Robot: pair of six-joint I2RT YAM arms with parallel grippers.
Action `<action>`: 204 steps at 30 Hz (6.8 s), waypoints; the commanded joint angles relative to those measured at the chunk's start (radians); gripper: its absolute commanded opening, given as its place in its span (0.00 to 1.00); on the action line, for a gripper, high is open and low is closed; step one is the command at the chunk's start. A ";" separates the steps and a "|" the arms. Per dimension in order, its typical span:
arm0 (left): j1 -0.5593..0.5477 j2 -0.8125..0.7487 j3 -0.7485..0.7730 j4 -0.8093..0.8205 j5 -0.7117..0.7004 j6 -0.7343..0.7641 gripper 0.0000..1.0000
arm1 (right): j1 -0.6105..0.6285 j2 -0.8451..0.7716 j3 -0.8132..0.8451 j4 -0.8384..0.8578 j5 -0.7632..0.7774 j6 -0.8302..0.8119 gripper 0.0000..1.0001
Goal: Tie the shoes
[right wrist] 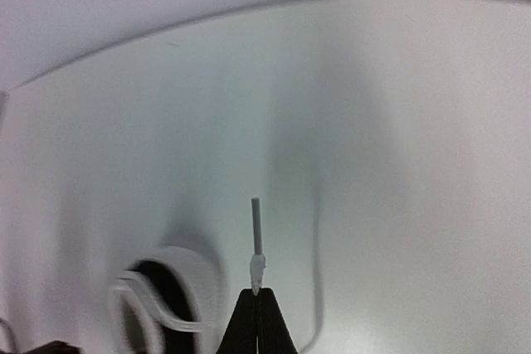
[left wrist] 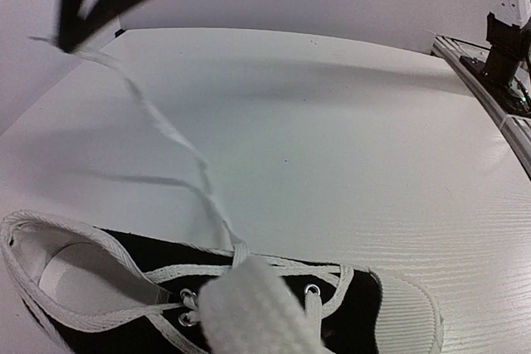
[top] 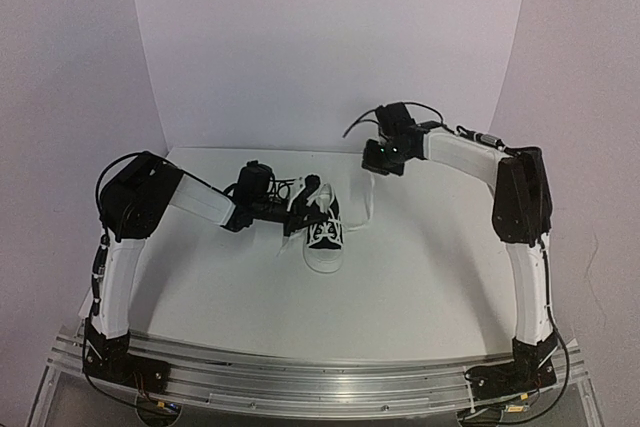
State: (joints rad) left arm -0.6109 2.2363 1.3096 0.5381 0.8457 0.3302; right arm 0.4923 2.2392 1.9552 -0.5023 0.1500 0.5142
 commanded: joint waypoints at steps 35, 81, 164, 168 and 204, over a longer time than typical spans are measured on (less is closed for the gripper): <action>-0.005 -0.110 -0.072 0.025 0.030 0.010 0.00 | 0.166 -0.322 -0.481 0.605 -0.388 0.075 0.83; 0.003 -0.100 0.005 -0.141 0.067 0.096 0.22 | 0.231 -0.208 -0.732 1.169 -0.396 0.059 0.00; -0.069 -0.189 0.121 -1.005 0.091 0.287 0.00 | 0.251 -0.110 -0.452 0.745 -0.342 0.054 0.69; -0.061 -0.195 0.106 -0.999 0.116 0.262 0.00 | 0.241 -0.185 -0.466 0.709 -0.304 0.077 0.74; -0.057 -0.190 0.121 -0.965 0.063 0.357 0.00 | 0.239 -0.118 -0.430 0.302 -0.607 0.390 0.00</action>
State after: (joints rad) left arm -0.6685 2.0510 1.3930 -0.4440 0.9122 0.6576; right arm 0.7379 2.1471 1.5322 -0.1811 -0.4589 0.9080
